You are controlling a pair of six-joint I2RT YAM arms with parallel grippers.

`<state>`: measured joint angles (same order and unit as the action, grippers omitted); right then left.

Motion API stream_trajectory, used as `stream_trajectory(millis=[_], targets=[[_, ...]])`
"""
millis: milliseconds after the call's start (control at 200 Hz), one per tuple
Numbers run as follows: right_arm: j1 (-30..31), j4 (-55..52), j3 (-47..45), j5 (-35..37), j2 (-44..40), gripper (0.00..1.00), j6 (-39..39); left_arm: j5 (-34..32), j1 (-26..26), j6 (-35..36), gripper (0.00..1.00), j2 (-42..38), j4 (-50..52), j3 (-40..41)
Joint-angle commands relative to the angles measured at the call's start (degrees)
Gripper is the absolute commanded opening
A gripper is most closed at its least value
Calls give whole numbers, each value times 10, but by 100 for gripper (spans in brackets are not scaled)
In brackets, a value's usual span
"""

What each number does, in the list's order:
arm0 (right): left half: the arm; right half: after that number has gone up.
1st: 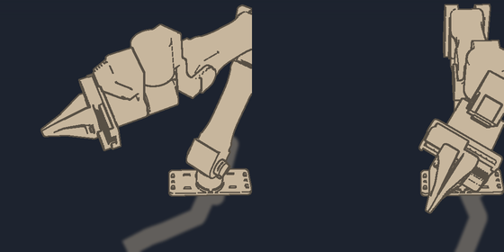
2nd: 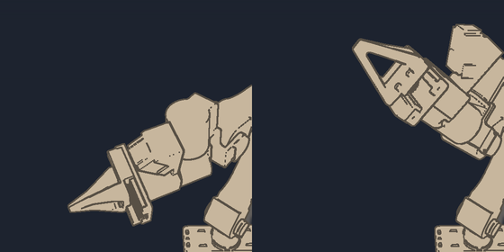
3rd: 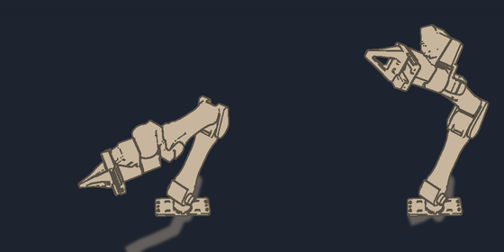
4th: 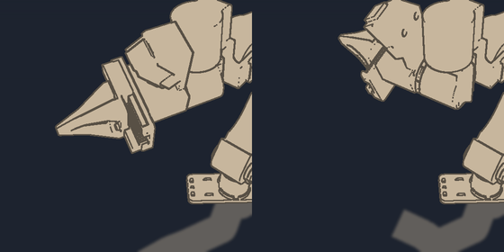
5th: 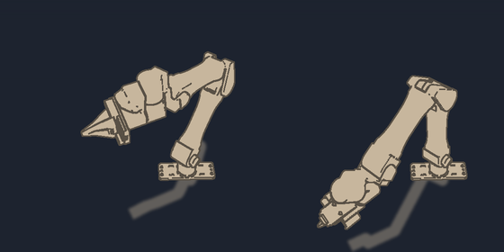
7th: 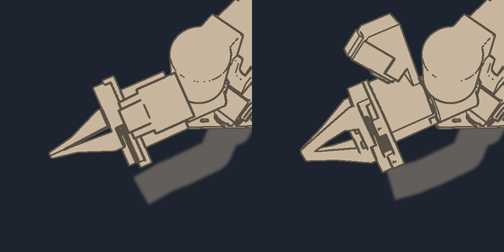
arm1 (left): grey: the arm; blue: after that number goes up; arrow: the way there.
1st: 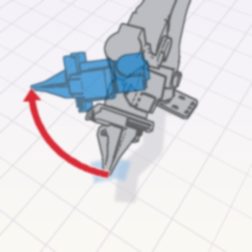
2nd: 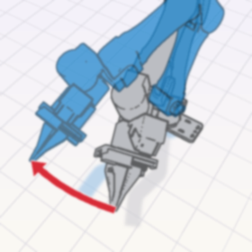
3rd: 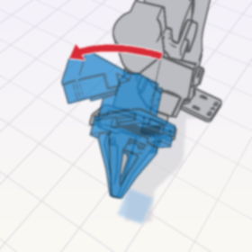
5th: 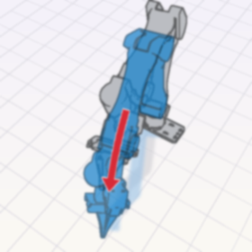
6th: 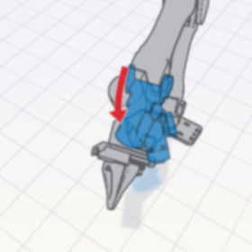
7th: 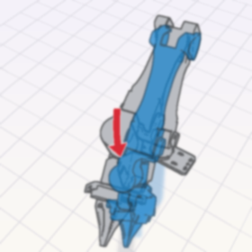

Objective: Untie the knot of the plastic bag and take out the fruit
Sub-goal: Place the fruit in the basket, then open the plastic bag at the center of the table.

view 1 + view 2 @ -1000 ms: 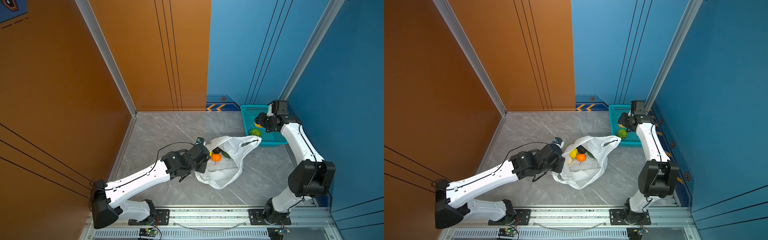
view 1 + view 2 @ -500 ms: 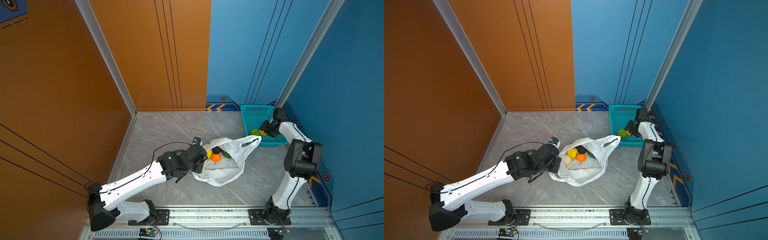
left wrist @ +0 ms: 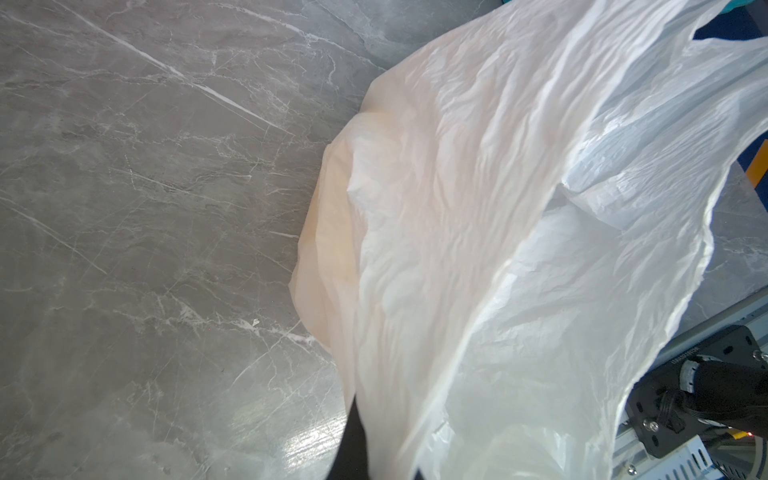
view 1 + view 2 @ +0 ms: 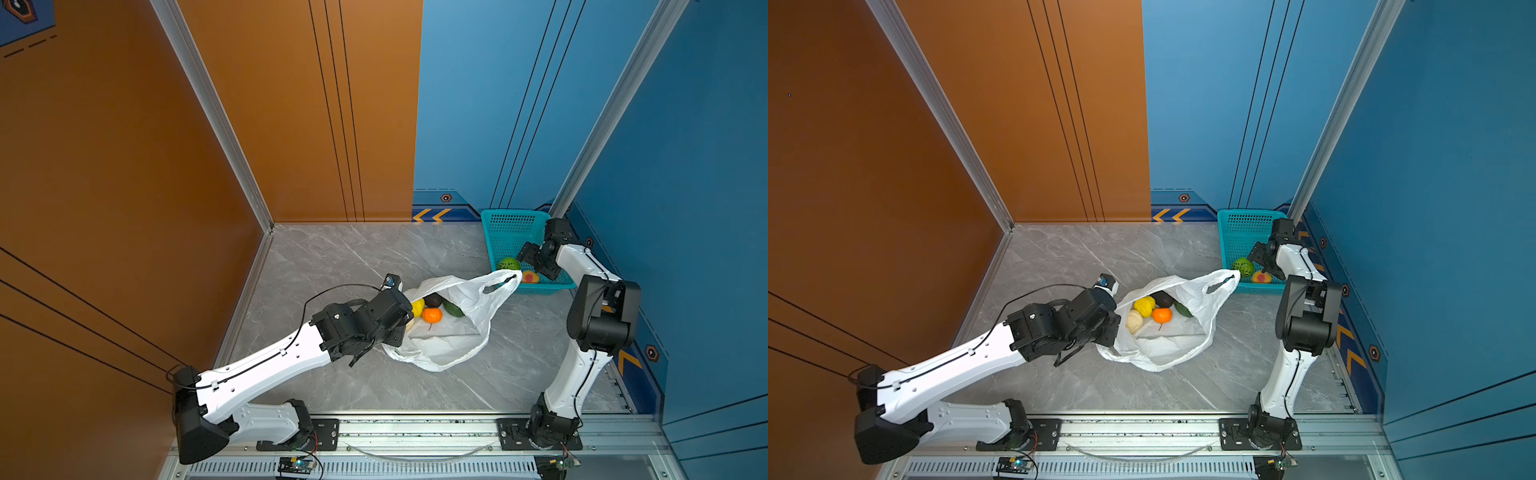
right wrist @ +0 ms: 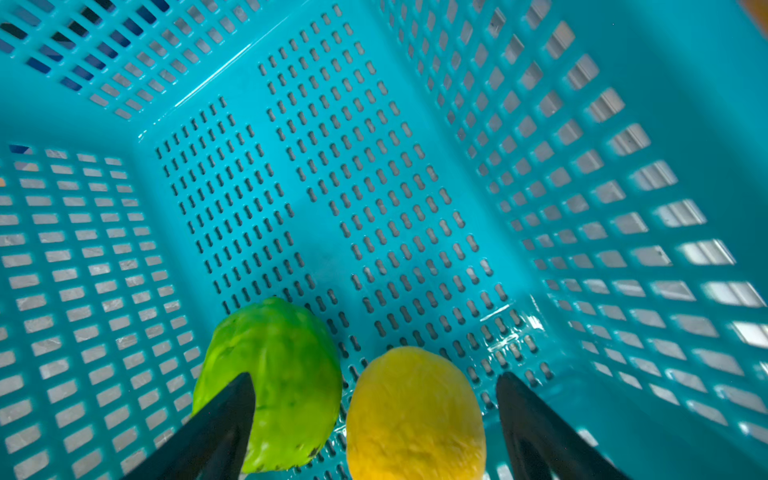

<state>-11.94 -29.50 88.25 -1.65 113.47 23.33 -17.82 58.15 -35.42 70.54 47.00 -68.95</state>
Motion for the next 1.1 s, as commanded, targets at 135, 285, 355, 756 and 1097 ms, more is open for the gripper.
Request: stream_trajectory(millis=[135,285,355,756,1097], targets=[[15,-20,-8,1,-59,95,-1,-15,-2,1,0,-8,13,-10],[38,-48,-4,-22,-108,97,-4,-13,-2,1,0,-8,13,-9],[53,-64,-2,-43,-139,98,-5,-14,-2,0,0,-8,12,-9],[257,-221,50,-69,-324,100,-41,-10,-1,3,0,-4,8,-11],[472,-258,35,-15,-385,100,4,-8,-1,5,0,1,6,-13]])
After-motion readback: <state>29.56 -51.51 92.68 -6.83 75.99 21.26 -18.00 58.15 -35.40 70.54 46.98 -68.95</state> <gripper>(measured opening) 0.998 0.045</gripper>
